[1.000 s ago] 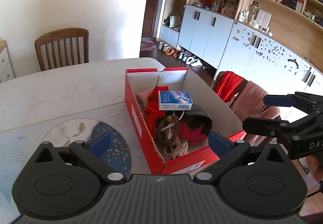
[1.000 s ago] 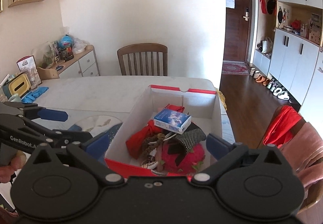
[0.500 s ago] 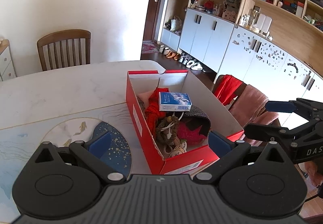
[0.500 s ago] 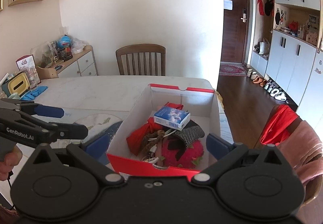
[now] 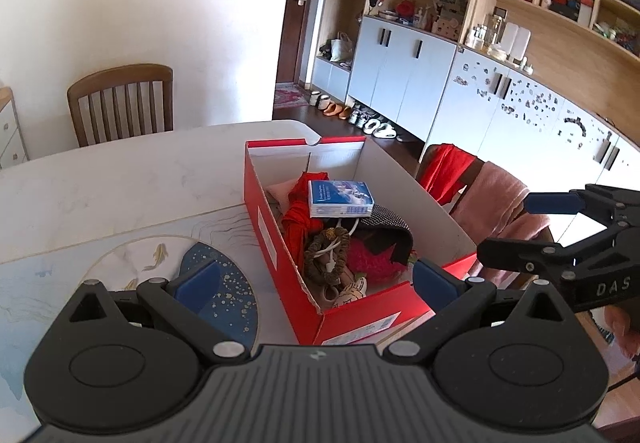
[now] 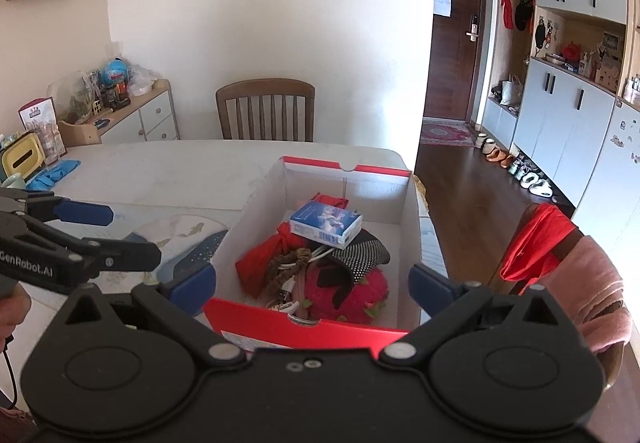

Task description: Organize objects

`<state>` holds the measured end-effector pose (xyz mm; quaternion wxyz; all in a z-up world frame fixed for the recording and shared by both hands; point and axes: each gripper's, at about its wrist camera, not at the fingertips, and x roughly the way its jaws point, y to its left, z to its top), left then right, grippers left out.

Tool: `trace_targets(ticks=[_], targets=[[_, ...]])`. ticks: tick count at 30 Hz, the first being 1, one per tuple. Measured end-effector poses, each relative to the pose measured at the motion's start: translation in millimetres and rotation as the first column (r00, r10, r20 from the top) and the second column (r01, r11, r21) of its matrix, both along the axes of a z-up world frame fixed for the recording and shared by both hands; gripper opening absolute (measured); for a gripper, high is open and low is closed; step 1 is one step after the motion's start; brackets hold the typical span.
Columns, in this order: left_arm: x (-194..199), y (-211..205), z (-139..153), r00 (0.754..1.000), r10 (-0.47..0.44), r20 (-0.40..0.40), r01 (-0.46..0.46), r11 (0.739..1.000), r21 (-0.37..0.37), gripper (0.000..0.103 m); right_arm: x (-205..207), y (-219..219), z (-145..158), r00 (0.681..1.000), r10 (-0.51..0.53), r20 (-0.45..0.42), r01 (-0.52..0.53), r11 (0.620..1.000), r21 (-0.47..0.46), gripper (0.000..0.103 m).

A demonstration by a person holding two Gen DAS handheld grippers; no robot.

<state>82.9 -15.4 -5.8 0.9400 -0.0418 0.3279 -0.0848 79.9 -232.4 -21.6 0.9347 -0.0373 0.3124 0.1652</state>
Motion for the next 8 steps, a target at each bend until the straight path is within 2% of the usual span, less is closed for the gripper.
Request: trace_targets(ticks=[8], targets=[[1.9,3.6,0.5,1.0,0.003,0.001,-0.003,1.0,0.005,0.103,3.4,0.9,-2.5,1.0,0.0,-0.01,0.0,1.0,-0.003,0.102]])
